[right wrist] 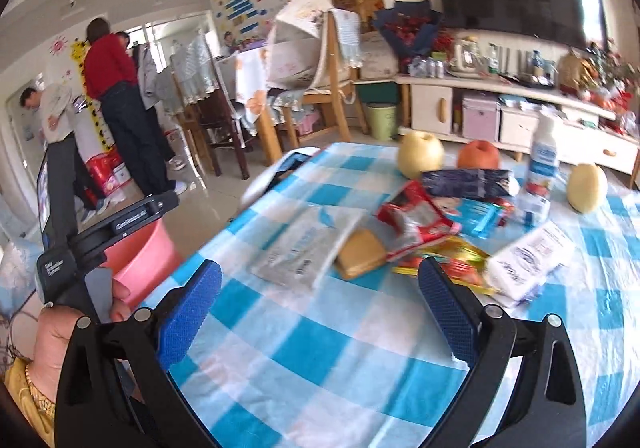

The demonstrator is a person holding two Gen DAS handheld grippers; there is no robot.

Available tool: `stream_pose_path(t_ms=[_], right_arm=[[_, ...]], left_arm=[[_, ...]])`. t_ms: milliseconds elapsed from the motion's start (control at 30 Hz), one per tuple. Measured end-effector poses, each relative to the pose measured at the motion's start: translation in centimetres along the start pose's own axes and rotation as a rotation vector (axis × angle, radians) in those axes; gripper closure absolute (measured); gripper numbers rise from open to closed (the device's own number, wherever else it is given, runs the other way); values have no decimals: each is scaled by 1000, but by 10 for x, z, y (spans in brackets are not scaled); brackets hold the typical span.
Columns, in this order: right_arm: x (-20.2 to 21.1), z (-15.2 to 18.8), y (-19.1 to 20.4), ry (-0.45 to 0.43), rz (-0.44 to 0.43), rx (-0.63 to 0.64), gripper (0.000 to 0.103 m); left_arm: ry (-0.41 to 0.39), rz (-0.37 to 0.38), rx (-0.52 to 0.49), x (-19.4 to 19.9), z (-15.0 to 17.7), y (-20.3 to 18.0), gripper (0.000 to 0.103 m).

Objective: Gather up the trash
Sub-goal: 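Return both tools to the table over the remaining items, then grasp the wipes packet with the left tool while the right tool grasps the milk carton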

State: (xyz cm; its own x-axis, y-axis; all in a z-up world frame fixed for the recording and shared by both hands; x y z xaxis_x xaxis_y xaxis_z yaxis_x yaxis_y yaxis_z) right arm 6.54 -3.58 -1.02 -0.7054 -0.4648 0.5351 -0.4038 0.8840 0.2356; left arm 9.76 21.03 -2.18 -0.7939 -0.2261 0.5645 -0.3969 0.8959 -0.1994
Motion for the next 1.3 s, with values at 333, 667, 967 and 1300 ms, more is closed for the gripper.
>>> stream_pose_path(t_ms=[333,667,967,1300], right_arm=[[13,-3,-125,24,155,-141,5],[11,13,-226,91,190,-419,6],[-5,32,-245,166,144,-538,21],[-28,35,-244,206,149,-537,21]], left_arm=[[111,139,-58,-25,27,-77,15],[277,132,-258,-70,57,-123,15],[387,201,-238,-99,55,-116,15],[438,255,-310,-111,73,-135,15]])
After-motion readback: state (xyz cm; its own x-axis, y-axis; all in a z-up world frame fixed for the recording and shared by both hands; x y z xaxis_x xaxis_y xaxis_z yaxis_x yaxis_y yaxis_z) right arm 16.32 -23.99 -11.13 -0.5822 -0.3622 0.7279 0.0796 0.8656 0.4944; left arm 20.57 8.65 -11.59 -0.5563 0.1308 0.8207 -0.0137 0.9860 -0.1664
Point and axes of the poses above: each gripper's, at about its wrist camera, not at the fingertips, and x roughly against the way its jaws point, y to its left, z to its underside, the point moved 8 cm from there along -x, roughly the way its jaws point, and after that the axes turned 3 degrees about -z, right-handed, at the moved point
